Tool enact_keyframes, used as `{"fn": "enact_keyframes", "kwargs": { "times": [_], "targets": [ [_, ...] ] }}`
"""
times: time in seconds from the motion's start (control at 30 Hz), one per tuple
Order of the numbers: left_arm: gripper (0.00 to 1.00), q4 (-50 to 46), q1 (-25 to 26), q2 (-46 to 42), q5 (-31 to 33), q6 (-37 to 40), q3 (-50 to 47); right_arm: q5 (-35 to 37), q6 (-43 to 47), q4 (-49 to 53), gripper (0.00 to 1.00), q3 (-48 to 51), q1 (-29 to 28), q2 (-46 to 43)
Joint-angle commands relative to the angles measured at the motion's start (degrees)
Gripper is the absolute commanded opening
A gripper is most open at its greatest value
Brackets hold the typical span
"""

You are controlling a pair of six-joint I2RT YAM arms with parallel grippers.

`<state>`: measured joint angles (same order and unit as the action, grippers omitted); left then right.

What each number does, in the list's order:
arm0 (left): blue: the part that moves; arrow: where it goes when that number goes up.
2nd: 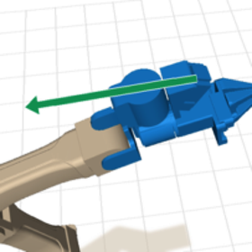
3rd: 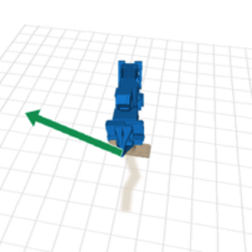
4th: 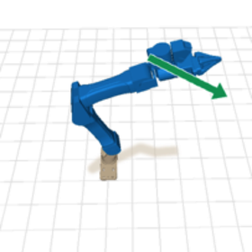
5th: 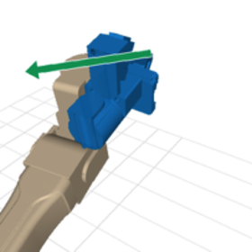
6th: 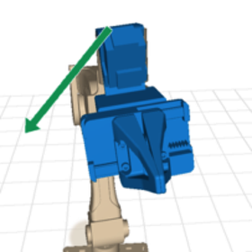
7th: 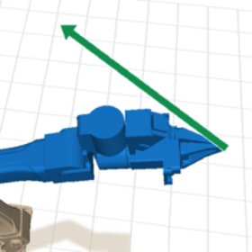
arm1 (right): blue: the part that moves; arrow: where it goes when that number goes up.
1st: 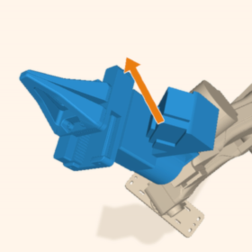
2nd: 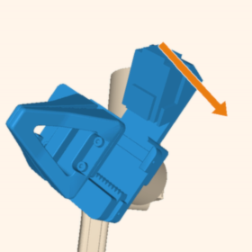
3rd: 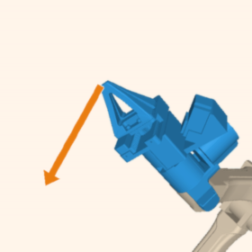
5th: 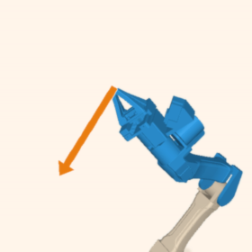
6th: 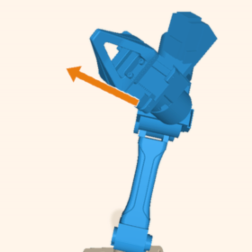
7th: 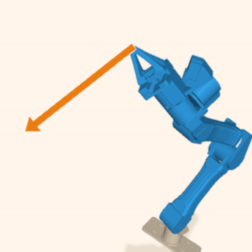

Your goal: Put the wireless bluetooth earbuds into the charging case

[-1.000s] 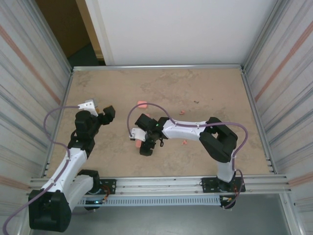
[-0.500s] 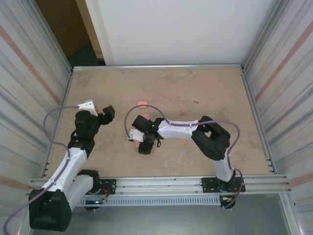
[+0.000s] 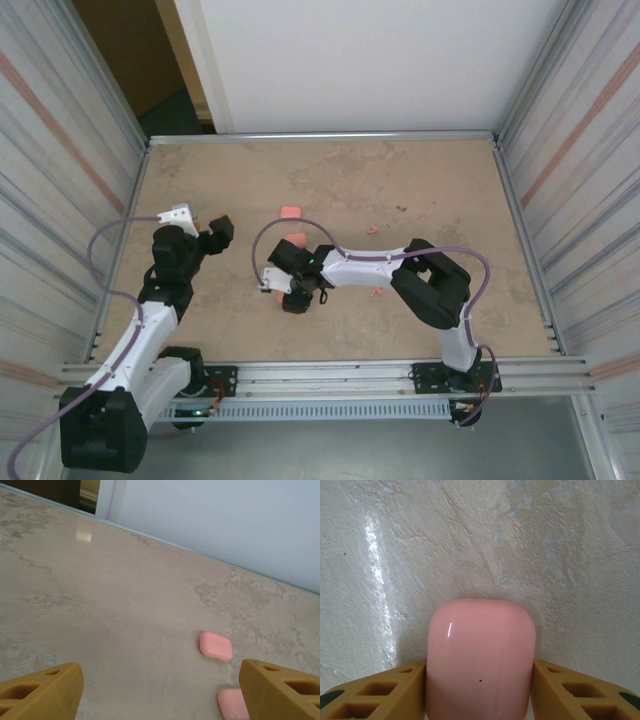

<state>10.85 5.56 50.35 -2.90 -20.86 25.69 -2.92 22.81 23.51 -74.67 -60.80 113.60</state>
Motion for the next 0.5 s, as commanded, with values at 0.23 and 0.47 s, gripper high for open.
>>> {"fn": "enact_keyframes", "kwargs": {
  "times": [0.23, 0.47],
  "targets": [
    [0.82, -1.9, -0.5, -0.1, -5.5, 2.9, 3.8, 2.3, 0.9, -9.7, 0.43, 7.2, 3.3, -8.6],
    [0.81, -4.4, -0.5, 2.2, -17.5, 3.8, 10.4, 1.9, 3.0, -15.8, 0.43, 11.5, 9.0, -17.6]
  ]
}}
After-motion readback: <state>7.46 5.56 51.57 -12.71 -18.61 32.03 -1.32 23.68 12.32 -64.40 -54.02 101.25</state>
